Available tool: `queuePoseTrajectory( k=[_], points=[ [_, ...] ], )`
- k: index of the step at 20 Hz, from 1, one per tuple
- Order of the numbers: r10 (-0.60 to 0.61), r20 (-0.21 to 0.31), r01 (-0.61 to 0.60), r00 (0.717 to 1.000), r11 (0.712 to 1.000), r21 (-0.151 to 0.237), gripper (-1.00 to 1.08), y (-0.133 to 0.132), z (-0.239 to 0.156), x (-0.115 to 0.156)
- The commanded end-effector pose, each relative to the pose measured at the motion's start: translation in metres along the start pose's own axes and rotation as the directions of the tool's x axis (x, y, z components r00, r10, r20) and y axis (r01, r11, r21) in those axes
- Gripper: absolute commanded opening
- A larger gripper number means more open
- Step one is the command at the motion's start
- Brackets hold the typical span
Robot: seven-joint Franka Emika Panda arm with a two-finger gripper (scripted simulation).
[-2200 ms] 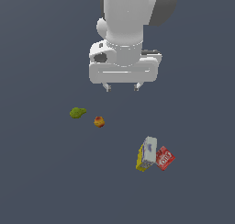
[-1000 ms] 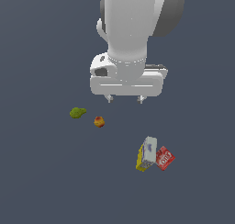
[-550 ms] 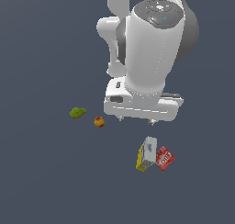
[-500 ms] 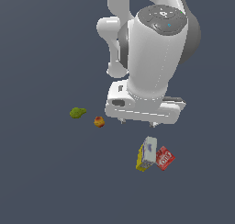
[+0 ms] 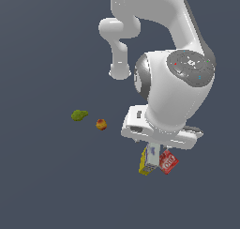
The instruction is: Pick up a designated object from a clutter of objects.
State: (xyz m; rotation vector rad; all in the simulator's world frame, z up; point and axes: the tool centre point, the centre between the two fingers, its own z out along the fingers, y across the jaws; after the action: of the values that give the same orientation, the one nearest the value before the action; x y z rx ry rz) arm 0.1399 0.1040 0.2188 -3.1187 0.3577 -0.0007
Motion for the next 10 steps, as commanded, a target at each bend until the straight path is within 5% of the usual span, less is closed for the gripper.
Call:
queuePoseTrajectory(
  k=[1, 10],
  points=[
    [0.013, -0.001, -0.013, 1.000, 1.000, -0.001, 1.00, -0.0069, 0.0077, 0.0042],
    [0.024, 0.001, -0.024, 1.000, 1.000, -0.003, 1.00, -0.0139, 0.0166, 0.0071]
  ],
)
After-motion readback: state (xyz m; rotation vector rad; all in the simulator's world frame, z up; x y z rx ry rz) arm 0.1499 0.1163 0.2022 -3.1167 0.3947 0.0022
